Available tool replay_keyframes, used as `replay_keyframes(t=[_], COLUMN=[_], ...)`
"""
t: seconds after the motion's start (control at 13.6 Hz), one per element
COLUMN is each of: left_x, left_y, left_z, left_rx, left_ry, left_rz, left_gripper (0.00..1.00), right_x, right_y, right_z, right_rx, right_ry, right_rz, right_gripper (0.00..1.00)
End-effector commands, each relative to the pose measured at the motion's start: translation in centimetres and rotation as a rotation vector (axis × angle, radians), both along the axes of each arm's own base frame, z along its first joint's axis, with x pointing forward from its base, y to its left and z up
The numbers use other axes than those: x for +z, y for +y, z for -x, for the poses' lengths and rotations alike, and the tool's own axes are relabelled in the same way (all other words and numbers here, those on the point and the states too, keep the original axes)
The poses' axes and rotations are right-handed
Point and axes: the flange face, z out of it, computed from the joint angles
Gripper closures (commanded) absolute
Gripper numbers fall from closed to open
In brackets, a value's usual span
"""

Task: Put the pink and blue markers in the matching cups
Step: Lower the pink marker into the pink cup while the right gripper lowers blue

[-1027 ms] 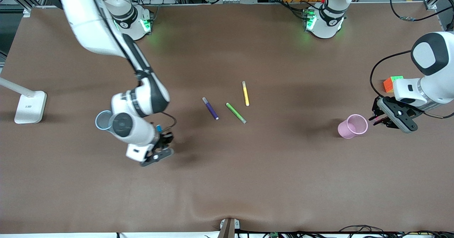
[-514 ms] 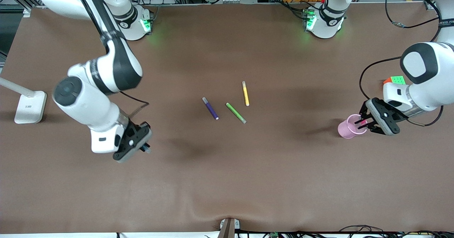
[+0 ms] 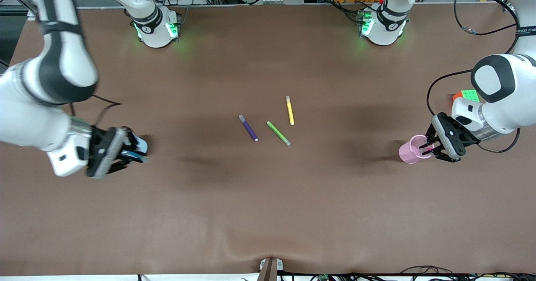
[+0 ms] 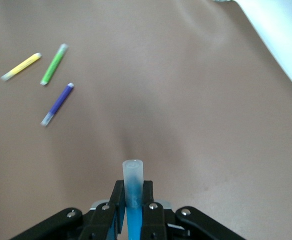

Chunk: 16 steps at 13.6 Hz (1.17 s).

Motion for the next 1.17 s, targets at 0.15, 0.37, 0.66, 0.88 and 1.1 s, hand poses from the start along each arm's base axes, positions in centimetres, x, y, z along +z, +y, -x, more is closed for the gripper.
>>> replay_keyframes(t=[0.15,0.37,0.66,0.88,1.1], left_x=[-2.5,-2.9,-4.9,-5.3,-6.1], left_y=[0.7,1.5,1.7,3.2,4.4], left_z=[1.7,1.9,2.9,3.1,3.4], left_rx=[-0.003,-0.022,0.019,0.007,-0.022], left_ry=[0.016,0.009,0.049,0.043,0.059], left_rz=[0.094,0.101,0.168,0.173,0.189], left_gripper=[1.00,1.00,1.00,1.00,1.00], right_x=[-4.3,-9.5,-15.9,-17.6,-18.0], right_y=[-6.8,-10.7,-13.8,-15.5,-16.9], right_z=[0.8,1.1,2.3,3.3,4.0], right_rx=[0.221,0.267,0.299,0.279,0.268], right_ry=[-0.033,-0.025,-0.004,0.036,0.058], right_rz=[-0.229,-0.403,-0.578,-0.632,-0.655], right_gripper=[1.00,1.00,1.00,1.00,1.00])
